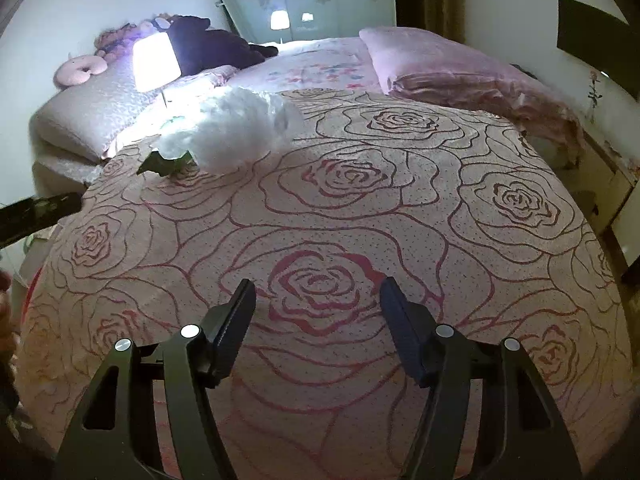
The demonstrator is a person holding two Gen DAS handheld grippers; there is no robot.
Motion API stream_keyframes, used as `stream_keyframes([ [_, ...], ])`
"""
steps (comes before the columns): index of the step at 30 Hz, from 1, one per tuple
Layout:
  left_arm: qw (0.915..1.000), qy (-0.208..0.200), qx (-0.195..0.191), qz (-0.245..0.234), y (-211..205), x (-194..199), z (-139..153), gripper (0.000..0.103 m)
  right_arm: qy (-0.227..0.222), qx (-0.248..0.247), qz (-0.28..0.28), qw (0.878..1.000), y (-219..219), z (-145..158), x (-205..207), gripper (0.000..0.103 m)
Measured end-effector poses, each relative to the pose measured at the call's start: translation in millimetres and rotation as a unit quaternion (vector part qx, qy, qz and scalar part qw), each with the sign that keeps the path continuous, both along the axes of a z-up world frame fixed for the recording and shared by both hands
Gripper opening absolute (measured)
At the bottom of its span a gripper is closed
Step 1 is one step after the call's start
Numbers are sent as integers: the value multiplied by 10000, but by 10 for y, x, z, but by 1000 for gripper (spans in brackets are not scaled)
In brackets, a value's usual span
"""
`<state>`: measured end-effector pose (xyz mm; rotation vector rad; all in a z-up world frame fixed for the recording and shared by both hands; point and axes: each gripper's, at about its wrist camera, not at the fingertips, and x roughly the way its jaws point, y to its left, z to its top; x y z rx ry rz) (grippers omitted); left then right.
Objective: Collect trash
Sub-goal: 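Move both open tools from the basket back toward the bed, then grasp the green printed wrapper on the bed with the left tool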
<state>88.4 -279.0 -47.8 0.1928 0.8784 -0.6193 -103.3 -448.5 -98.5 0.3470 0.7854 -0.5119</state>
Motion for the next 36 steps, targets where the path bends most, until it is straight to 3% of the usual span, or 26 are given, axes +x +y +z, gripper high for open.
stream_keyframes([
  [7,9998,40,-165,-80,-390,184,61,74,-20,40,70,10000,8,-7,14,68],
  [12,9988,364,-311,-126,-658,375,8,74,-28,58,93,9999,-4,-3,21,69],
  [17,9984,491,-206,-211,-876,464,-106,72,-13,46,101,9999,2,-1,24,69],
  [21,9974,637,-195,-262,-932,491,-184,45,-11,48,107,9999,7,0,25,70],
  [25,9965,760,-215,-290,-912,488,-260,25,22,19,113,9999,4,-6,36,70],
  [36,9986,454,-73,-244,-592,229,-229,20,30,8,115,9999,5,-9,36,70],
])
